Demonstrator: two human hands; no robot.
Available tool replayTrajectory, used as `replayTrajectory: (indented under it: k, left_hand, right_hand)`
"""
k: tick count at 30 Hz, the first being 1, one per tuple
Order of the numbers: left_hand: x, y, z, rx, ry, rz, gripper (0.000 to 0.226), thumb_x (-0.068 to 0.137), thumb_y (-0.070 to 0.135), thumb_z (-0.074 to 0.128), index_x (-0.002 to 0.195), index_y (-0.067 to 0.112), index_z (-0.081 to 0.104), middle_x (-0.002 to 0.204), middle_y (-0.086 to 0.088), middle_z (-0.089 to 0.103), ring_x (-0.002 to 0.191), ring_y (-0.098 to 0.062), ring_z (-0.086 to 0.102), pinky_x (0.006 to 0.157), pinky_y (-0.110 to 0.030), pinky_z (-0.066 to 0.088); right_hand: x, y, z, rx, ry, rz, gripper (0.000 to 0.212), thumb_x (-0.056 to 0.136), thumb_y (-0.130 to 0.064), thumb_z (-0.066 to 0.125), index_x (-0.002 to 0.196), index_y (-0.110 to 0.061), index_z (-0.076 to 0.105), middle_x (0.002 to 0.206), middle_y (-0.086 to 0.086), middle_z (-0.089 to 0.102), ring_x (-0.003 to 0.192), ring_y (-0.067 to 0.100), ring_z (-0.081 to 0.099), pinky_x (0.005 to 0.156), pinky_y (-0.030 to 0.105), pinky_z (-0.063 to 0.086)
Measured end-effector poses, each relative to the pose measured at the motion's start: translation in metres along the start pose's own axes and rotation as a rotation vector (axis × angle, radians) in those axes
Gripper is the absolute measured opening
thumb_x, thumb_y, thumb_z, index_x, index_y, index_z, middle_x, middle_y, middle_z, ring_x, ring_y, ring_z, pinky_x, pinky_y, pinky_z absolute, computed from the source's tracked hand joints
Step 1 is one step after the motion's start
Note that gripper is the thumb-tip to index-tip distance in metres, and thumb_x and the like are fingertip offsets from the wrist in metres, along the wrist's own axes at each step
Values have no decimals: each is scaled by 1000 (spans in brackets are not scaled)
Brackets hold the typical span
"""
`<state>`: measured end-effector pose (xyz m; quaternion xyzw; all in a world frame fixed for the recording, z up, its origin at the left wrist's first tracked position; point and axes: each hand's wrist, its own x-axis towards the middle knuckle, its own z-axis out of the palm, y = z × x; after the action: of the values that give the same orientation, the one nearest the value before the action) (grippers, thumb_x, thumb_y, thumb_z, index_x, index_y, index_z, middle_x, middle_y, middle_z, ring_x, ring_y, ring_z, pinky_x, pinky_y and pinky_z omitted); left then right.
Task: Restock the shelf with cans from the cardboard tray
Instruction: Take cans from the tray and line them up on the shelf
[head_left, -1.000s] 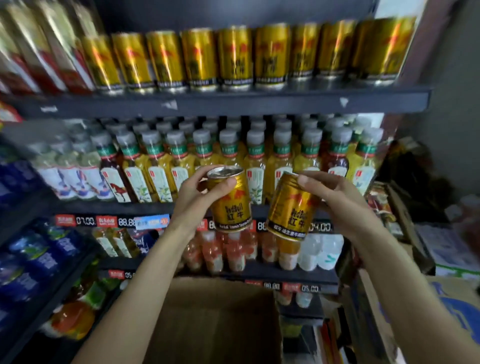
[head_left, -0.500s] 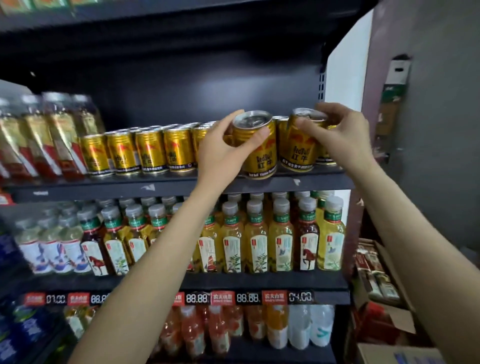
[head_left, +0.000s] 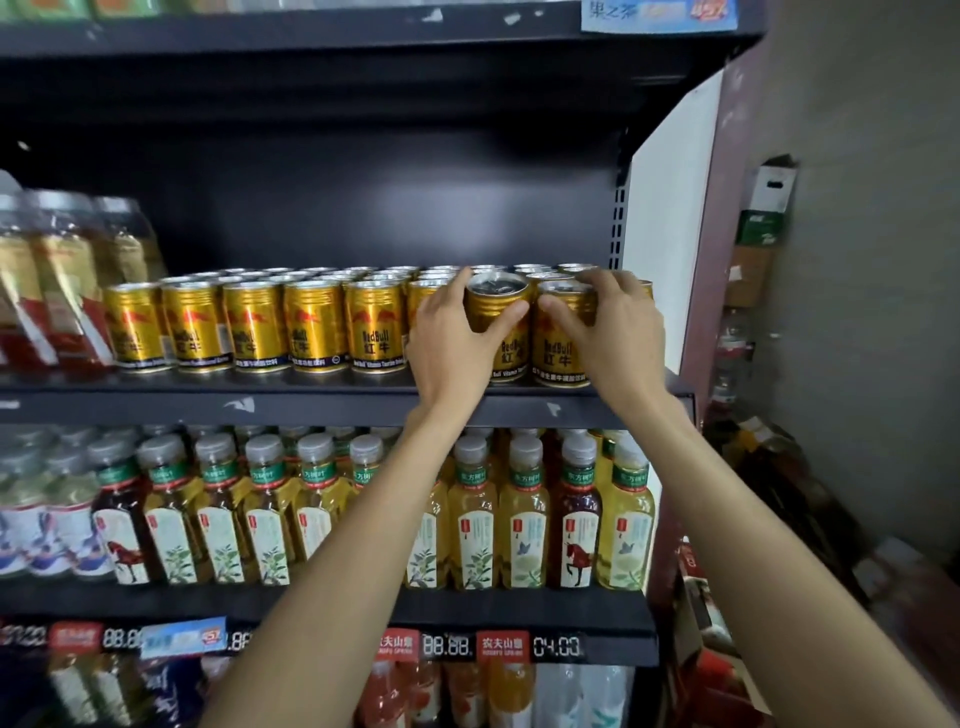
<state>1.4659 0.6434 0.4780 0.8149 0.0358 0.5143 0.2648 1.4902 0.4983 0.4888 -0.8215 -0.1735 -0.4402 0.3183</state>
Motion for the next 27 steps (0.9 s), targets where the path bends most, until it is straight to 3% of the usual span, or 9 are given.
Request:
replayTrajectory:
  k: [4,7,12,17,23,27]
  left_hand:
    - [-7,-2,5,46,-49,83,75,85,57,51,145,16,31,147,-3,40,136,-22,32,107,-35,33]
    - [-17,-8,3,116,-94,193,83,85,48,59,149,17,15,156,1,20,142,-18,17,109,-24,16]
    - [-11,-25,0,385,-100,399,91,83,60,53,149,13,12,157,-2,15,145,-16,6,117,-40,-2]
    - [-1,-28,-1,477,-160,413,92,83,65,44,149,14,6,157,-1,11,145,-14,-3,114,-39,-13]
    - [7,-31,3,456,-173,387,91,81,62,53,149,15,14,156,-1,19,146,-16,2,115,-44,-8]
    - [6,-30,3,419,-145,403,88,79,59,59,148,21,19,155,0,22,145,-17,10,115,-47,-6]
  right_hand:
    - [-23,1,6,-50,43,-45,72,84,-48,60,139,-10,35,135,16,45,116,31,51,80,37,49]
    - [-40,8,10,-161,146,-48,72,79,-44,68,135,-7,41,128,18,52,111,34,52,84,42,45]
    - [-32,7,16,-322,146,-25,70,76,-50,68,128,-8,50,114,13,64,105,36,53,84,44,32]
    - [-16,8,20,-466,145,-52,66,64,-53,76,108,-6,60,100,14,63,98,36,51,78,39,23]
    - [-8,10,21,-459,136,-11,65,58,-55,78,101,-8,63,116,15,52,107,32,40,85,39,26]
    - [-11,25,5,-188,161,83,73,70,-52,72,127,-13,48,147,20,29,136,38,23,104,52,24]
